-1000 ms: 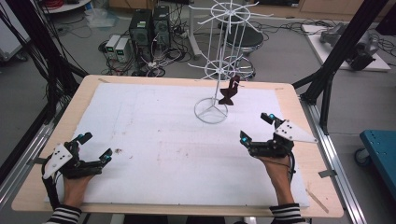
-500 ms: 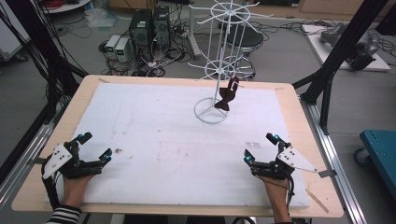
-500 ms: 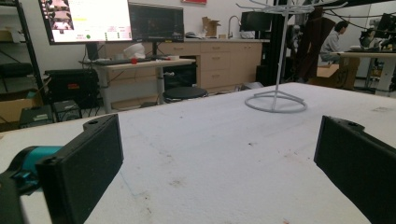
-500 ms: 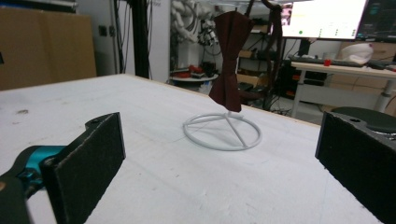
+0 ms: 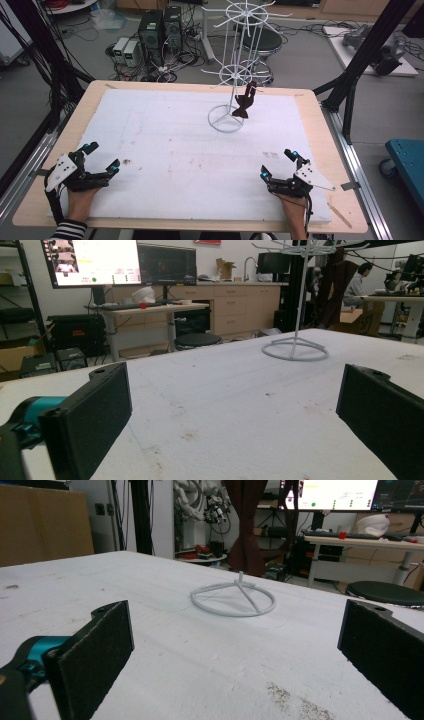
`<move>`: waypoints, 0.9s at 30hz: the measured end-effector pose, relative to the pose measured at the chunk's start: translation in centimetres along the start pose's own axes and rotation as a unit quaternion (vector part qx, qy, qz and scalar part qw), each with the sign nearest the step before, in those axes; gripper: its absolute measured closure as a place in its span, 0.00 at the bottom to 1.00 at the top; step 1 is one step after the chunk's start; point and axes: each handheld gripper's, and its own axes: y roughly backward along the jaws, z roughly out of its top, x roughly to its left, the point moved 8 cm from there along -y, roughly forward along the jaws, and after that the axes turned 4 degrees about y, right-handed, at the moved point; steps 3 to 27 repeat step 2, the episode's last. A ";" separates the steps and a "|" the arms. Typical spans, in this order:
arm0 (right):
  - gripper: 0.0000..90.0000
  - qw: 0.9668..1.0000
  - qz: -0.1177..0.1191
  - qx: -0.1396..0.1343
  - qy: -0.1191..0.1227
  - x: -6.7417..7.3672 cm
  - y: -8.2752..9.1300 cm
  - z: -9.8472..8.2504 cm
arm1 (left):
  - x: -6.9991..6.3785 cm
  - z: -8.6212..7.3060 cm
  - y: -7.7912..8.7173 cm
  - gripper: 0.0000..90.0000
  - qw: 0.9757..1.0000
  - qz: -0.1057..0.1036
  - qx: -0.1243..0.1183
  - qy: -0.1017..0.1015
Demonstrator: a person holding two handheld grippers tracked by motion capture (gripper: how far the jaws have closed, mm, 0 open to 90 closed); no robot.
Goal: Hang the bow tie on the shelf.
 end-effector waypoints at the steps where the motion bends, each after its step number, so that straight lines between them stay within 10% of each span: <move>1: 0.01 1.000 -0.003 0.001 -0.003 0.0 0.0 0.0 | 0.0 0.0 0.0 0.02 1.000 0.000 -0.001 0.000; 27: 0.01 1.000 -0.003 0.001 -0.003 0.0 0.0 0.0 | 0.0 0.0 0.0 0.02 1.000 0.000 -0.002 0.001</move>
